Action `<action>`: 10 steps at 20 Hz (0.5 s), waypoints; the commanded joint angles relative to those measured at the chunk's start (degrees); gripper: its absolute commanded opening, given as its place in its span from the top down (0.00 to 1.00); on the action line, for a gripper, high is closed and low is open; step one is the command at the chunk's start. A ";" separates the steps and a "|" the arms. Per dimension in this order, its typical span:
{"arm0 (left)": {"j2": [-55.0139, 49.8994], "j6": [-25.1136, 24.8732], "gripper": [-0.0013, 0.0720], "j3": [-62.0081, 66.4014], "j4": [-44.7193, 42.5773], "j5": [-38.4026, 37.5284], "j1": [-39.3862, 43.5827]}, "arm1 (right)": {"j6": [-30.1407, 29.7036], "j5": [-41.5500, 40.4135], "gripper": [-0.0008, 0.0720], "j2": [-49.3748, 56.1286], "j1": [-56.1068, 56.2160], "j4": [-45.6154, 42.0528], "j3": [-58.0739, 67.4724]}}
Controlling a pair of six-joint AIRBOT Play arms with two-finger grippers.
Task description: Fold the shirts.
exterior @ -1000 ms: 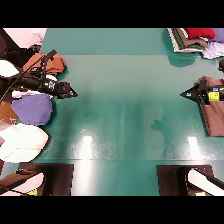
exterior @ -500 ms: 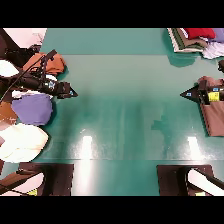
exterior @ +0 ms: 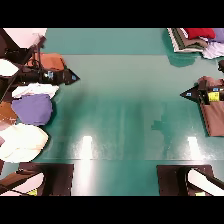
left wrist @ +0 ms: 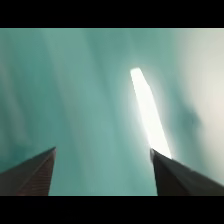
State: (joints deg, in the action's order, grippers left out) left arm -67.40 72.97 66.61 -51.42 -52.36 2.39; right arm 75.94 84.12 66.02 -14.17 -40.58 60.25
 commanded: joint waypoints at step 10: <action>-32.94 10.67 0.00 30.69 -26.86 9.03 -11.26 | 0.02 -0.09 0.97 -0.02 0.11 0.00 0.00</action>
State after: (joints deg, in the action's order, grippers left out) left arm -92.66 81.54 91.53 -72.95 -43.57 -6.90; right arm 75.94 84.18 66.02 -14.13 -40.53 60.25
